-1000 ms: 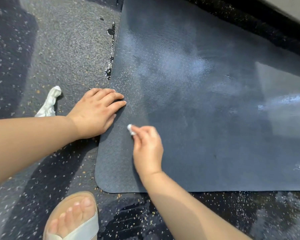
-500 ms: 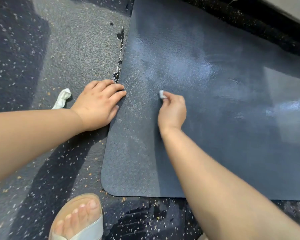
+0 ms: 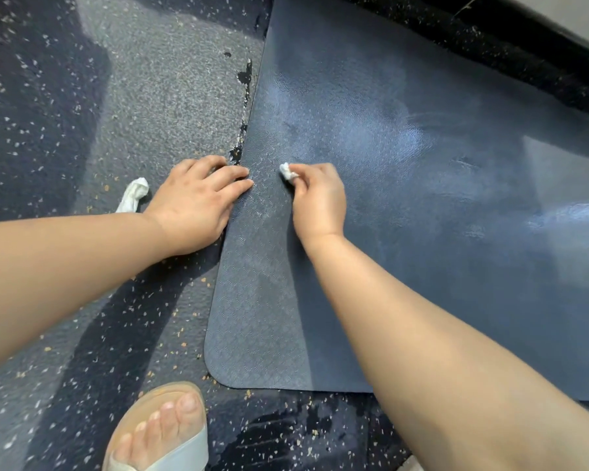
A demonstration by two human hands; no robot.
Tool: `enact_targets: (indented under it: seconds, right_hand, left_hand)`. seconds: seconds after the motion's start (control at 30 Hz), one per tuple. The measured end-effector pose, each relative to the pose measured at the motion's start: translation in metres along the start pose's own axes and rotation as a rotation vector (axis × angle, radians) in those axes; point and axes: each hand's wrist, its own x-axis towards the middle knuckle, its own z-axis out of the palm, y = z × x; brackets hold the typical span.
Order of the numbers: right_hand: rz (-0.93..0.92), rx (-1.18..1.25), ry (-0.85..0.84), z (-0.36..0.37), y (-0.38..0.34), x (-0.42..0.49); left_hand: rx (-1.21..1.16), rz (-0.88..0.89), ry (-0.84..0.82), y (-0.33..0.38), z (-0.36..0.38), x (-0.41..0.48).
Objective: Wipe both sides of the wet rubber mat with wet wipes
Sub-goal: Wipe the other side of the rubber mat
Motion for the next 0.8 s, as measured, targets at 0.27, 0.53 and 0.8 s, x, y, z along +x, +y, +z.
enact_targets:
  seconds: [0.27, 0.53, 0.8]
  right_hand:
    - [-0.347, -0.026, -0.268, 0.014, -0.004, -0.096]
    - [-0.131, 0.036, -0.112, -0.002, -0.015, -0.026]
    - [-0.413, -0.044, -0.334, 0.009, -0.008, -0.117]
  left_hand:
    - [-0.026, -0.023, -0.014, -0.001, 0.004, 0.000]
    - [-0.053, -0.066, -0.051, -0.001, 0.003, -0.004]
    - [0.025, -0.077, -0.161, 0.000, 0.002, -0.009]
